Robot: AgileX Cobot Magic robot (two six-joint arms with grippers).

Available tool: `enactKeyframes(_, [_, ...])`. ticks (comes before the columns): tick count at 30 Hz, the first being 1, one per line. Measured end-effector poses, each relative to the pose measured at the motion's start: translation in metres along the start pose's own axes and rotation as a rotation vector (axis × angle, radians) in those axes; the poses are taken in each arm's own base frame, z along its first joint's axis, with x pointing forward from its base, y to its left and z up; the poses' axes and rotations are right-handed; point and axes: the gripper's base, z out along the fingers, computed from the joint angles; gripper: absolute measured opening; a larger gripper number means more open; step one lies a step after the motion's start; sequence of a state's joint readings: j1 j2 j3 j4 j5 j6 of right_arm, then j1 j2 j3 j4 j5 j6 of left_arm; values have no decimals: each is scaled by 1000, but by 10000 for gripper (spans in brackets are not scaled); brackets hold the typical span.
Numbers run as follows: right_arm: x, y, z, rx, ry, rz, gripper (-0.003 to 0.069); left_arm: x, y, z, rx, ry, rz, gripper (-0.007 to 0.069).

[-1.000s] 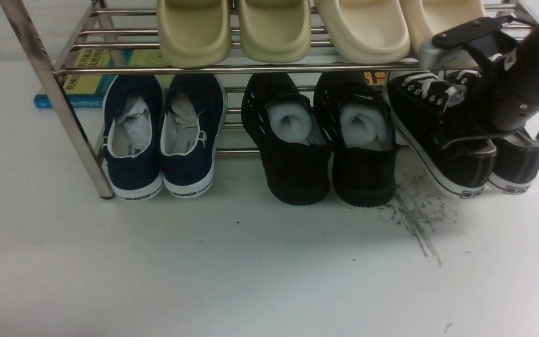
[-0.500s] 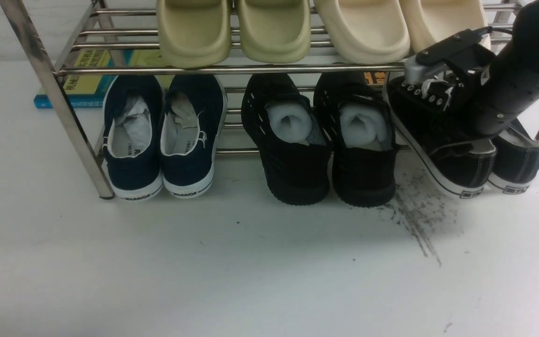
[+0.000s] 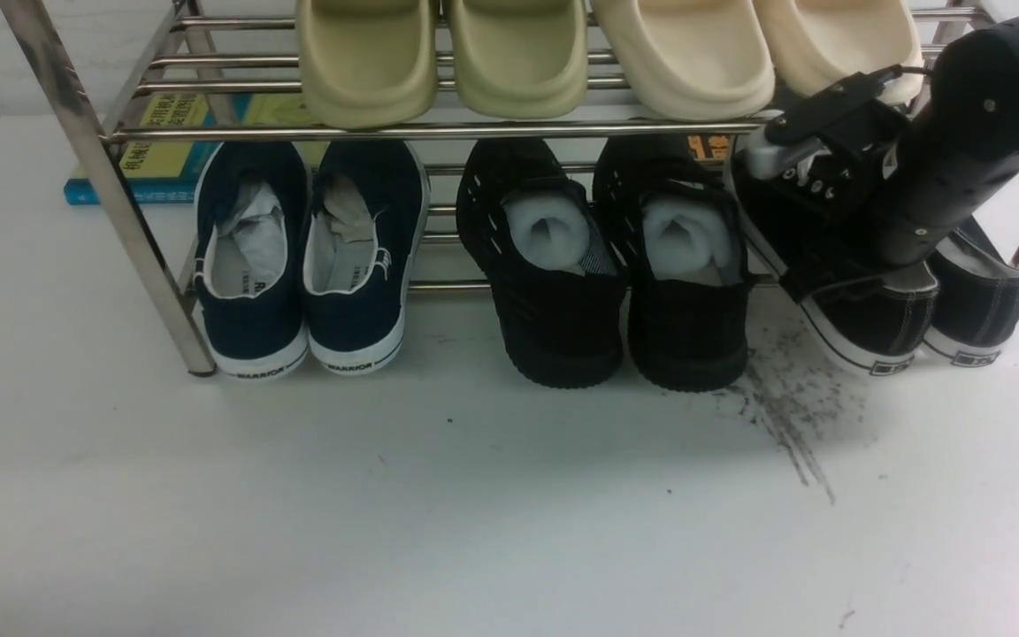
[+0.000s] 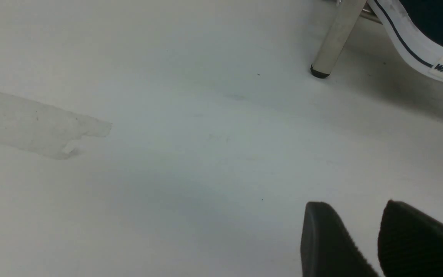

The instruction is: Take the shoes off the shelf with your hand on the white table.

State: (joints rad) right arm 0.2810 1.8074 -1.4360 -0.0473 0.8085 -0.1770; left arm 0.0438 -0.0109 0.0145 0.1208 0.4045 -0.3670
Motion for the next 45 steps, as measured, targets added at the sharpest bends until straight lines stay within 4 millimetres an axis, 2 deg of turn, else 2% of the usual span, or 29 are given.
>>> enactKeyframes(2, [0, 1, 0, -9, 2, 6, 92, 0, 0, 0, 0, 0, 0, 242])
enactKeyframes(3, [0, 1, 0, -9, 2, 6, 84, 0, 0, 0, 0, 0, 0, 242])
enactKeyframes(5, [0, 2, 0, -14, 4, 14, 7, 0, 0, 0, 0, 0, 0, 242])
enactKeyframes(6, [0, 2, 0, -14, 4, 14, 1, 0, 0, 0, 0, 0, 0, 242])
enactKeyframes(11, [3, 1, -12, -7, 17, 8, 1, 0, 0, 0, 0, 0, 0, 242])
enactKeyframes(19, [10, 0, -51, -5, 24, 11, 1, 0, 0, 0, 0, 0, 0, 242])
enactKeyframes(25, [13, 3, -72, -25, 10, 28, 1, 0, 0, 0, 0, 0, 0, 242])
enactKeyframes(45, [49, 13, -158, -88, 49, 175, 6, 0, 0, 0, 0, 0, 0, 242])
